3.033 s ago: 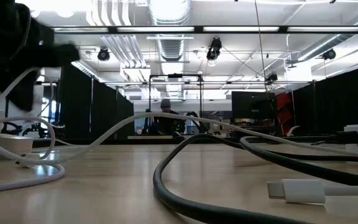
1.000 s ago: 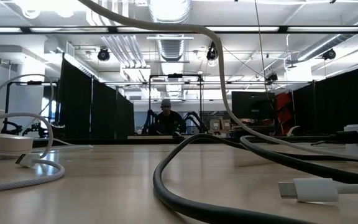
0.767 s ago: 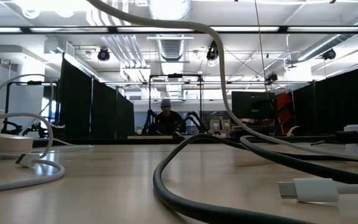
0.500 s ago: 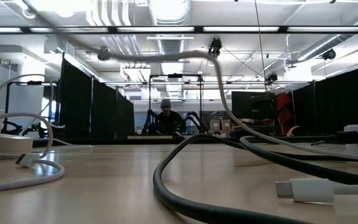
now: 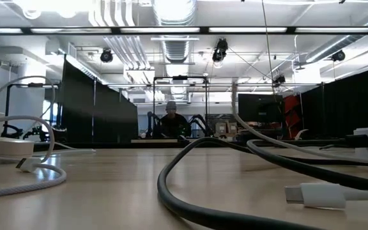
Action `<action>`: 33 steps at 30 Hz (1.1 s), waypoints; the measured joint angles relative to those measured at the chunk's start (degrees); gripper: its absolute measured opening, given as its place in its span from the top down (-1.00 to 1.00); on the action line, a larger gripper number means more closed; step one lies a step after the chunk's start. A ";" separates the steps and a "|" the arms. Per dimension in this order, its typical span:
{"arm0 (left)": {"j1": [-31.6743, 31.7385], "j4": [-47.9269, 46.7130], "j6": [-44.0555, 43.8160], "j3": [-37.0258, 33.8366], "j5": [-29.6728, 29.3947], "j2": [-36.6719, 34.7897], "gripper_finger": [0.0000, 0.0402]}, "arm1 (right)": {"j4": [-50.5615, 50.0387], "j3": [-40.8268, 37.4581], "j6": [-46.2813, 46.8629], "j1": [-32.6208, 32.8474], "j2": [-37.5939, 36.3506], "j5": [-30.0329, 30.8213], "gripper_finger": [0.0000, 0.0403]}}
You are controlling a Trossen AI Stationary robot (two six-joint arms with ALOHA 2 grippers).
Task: Insert USB
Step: Insert the white charger cable into the left white outlet extension
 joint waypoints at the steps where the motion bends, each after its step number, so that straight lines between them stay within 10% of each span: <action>1: 0.42 -0.28 -0.02 1.07 0.02 0.48 0.28 | 0.00 0.00 -0.68 0.12 0.00 0.02 1.00; 24: 4.68 1.34 10.27 3.19 3.11 9.11 0.23 | 0.24 -0.02 -0.32 0.60 0.00 -0.23 1.00; 33: 6.96 -1.31 -6.51 8.13 9.95 8.14 0.33 | 0.21 -0.04 -6.20 1.38 0.00 0.76 1.00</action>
